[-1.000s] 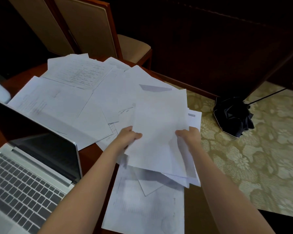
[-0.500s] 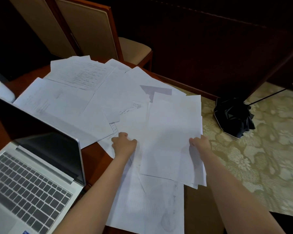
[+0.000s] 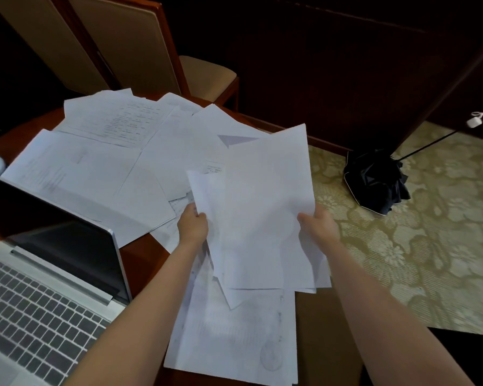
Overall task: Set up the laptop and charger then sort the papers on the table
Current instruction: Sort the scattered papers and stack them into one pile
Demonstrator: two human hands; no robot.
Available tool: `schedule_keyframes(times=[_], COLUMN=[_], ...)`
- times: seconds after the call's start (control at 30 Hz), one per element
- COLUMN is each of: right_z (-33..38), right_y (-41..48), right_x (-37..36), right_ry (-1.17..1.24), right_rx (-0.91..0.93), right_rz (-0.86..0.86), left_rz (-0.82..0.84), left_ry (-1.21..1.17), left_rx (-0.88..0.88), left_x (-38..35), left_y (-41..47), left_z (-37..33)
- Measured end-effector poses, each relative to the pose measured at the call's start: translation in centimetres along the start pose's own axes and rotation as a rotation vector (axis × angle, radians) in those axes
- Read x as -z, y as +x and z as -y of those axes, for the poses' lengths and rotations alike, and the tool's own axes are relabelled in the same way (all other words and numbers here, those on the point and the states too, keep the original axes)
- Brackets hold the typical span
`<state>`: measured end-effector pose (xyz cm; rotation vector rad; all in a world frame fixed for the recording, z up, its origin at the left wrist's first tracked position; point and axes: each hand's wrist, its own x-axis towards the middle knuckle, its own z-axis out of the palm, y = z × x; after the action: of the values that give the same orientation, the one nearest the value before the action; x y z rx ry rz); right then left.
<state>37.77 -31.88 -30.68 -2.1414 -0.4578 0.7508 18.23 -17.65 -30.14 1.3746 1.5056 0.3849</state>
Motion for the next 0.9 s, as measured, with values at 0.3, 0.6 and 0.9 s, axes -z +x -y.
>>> schedule_keyframes(times=[0.3,0.6,0.9], right_z=[0.5,-0.2,3.8], right_y=[-0.3,-1.6,-4.1], right_x=[-0.8,-0.9,1.8], right_ry=[0.029,0.181,0.524], right_rx=[0.070,0.061,0.087], right_rz=[0.249,0.144,0.138], left_rz=[0.201,0.203,0.256], left_ry=[-0.301,-0.238,-0.285], left_rx=[0.157,-0.114,-0.381], left_x=[-0.2,0.6,4.4], left_y=[-0.1,-2.5,-4.4], left_z=[0.6,-1.5,-5.5])
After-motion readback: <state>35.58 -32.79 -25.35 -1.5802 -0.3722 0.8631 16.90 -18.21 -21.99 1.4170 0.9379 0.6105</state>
